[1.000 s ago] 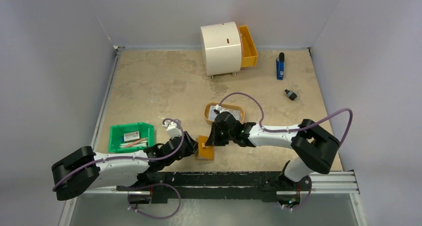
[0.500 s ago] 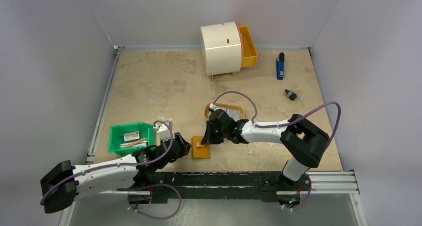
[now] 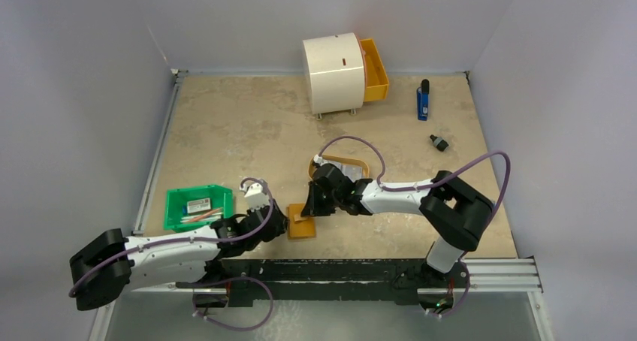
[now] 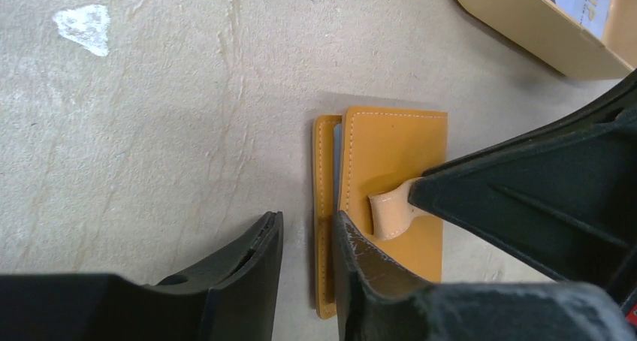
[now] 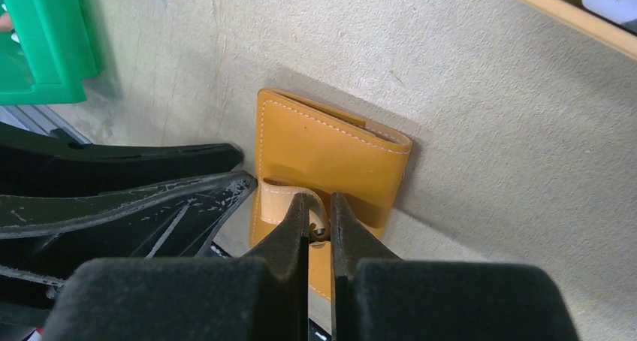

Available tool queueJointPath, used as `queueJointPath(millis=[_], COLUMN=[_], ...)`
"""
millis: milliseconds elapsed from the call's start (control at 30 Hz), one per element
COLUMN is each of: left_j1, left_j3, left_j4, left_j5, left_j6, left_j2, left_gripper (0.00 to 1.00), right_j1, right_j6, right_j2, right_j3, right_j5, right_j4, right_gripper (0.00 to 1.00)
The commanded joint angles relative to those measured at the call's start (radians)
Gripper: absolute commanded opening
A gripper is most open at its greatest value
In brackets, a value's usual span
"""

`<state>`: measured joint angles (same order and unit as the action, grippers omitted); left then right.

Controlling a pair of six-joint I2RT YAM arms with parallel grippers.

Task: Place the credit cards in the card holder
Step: Close the card holder at the center of the board.

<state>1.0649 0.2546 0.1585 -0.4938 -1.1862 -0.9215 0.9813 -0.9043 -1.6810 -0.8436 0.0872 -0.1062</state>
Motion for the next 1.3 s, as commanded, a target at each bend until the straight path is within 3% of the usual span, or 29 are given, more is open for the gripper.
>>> queueJointPath(millis=[0,167,333,433,567,700,833,1000,1267], left_j1=[-0.002,-0.002,-0.002,-0.002,-0.002,-0.002,-0.002,-0.001,-0.002], left_j3=[0.033,0.002,-0.015,-0.028,-0.034,-0.031,-0.03,-0.033,-0.026], left_j4=[-0.002,-0.029,-0.012,-0.024,-0.037,-0.05,-0.054,-0.052,0.023], left_j5=[-0.025,-0.034,-0.055,-0.053,-0.051,-0.047,-0.045,-0.045,-0.054], left_j6=[-0.022,-0.045,-0.057,-0.062,-0.063,-0.058,-0.055,-0.053,-0.057], left_j2=[-0.074,-0.08,-0.068,-0.069,-0.076,-0.086,-0.066,-0.047,-0.002], left_gripper=[0.28,0.27,0.27,0.27,0.27,0.27,0.27,0.27,0.29], right_j1=[0.003,0.003,0.003,0.002,0.002,0.002,0.005,0.011,0.061], right_j6=[0.028,0.03,0.02,-0.003,-0.03,-0.048,0.026,0.053,0.111], right_j2=[0.025,0.057,0.164,0.247,0.356,0.378,0.292,0.201,0.037], right_j3=[-0.02,-0.018,0.011,0.04,0.111,0.191,0.155,0.085,-0.071], right_j5=[-0.02,-0.003,0.006,-0.004,-0.05,-0.05,-0.027,-0.021,-0.137], right_j4=[0.02,0.027,0.072,0.104,0.148,0.121,0.089,0.055,0.195], right_gripper=[0.0,0.02,0.36,0.47,0.5,0.46,0.45,0.51,0.64])
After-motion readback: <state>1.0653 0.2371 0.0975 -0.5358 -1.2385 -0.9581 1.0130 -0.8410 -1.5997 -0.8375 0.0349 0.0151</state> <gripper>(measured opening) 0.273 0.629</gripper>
